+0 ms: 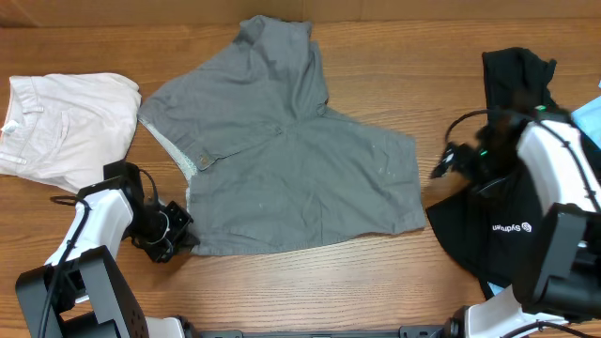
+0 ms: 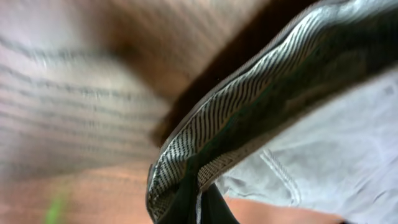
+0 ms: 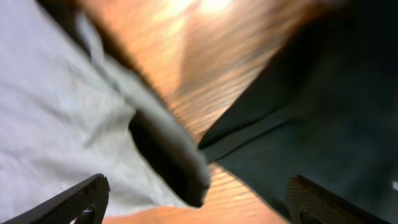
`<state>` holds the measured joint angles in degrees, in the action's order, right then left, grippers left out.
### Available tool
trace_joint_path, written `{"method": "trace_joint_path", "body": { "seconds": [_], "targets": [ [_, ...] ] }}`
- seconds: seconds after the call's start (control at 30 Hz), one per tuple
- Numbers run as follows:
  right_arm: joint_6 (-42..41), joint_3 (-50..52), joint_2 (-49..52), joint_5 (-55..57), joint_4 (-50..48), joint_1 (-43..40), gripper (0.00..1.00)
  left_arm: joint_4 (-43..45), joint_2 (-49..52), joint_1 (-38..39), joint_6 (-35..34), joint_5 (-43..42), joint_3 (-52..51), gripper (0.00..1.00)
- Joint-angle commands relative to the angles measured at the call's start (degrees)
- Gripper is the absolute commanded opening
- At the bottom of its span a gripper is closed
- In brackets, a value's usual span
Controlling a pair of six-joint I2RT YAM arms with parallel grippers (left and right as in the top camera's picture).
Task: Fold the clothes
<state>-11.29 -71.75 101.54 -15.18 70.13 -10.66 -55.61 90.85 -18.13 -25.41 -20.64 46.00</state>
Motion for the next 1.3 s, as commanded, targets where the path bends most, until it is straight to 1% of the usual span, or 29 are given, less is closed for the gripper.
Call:
{"method": "trace_joint_path", "body": {
  "seconds": [0.0,0.17,0.27,0.33,0.4,0.43,0.53,0.6,0.73,0.83,1.03,1.1,1.2,1.27],
  "targets": [
    [0.52,4.61,-0.57,-3.63,-3.10,2.78,0.94,-3.28,-1.01,-0.22,4.90,2.05,-0.09,0.04],
    [-0.48,7.96,-0.59,-4.26,-4.50,3.30,0.94,-6.54,-1.01,-0.26,4.83,9.31,-0.09,0.04],
    [-0.46,8.31,-0.59,-4.22,-4.52,3.32,0.95,-6.80,-1.01,-0.28,4.85,9.29,-0.09,0.04],
    [-0.46,8.31,-0.59,-4.22,-4.50,3.32,0.92,-7.63,-1.01,-0.28,4.76,10.49,-0.09,0.04],
    [-0.46,8.31,-0.68,-4.24,-5.22,3.32,0.89,-8.35,-1.01,-0.35,2.84,12.57,-0.11,0.04],
    [-0.46,8.26,-0.81,-4.24,-5.68,3.32,0.90,-8.26,-1.01,-0.42,2.23,13.29,-0.11,0.04],
    [-0.42,6.54,-1.51,-5.40,-7.10,3.32,0.90,-8.35,-1.03,-1.68,-1.70,16.90,-0.11,0.04],
    [-0.35,4.07,-1.73,-5.55,-7.54,3.45,0.91,-8.09,-1.03,-3.15,-3.54,17.64,-0.11,0.04],
    [3.87,-1.51,-1.77,-8.13,-11.04,5.20,0.94,-6.08,-1.07,-6.05,-5.51,17.35,-0.11,0.04],
    [5.97,-5.03,-1.66,-9.27,-17.64,8.28,1.00,-4.04,-1.09,-6.43,-5.22,14.12,-0.11,0.04],
    [5.95,-6.23,1.57,-10.88,-33.27,14.86,1.00,-2.82,-1.07,-5.84,-4.81,12.66,-0.11,0.07],
    [5.46,-6.23,5.33,-10.88,-41.57,17.64,1.00,-2.80,-1.09,-5.84,-4.70,12.68,-0.11,0.07],
    [4.98,-6.23,9.68,-12.17,-50.58,19.32,1.00,-2.80,-1.07,-5.84,-4.37,12.72,-0.11,0.07],
    [2.86,-6.23,13.00,-12.22,-56.48,20.06,1.00,-2.60,-1.07,-5.84,-4.37,12.72,-0.11,0.07]
  ]
}}
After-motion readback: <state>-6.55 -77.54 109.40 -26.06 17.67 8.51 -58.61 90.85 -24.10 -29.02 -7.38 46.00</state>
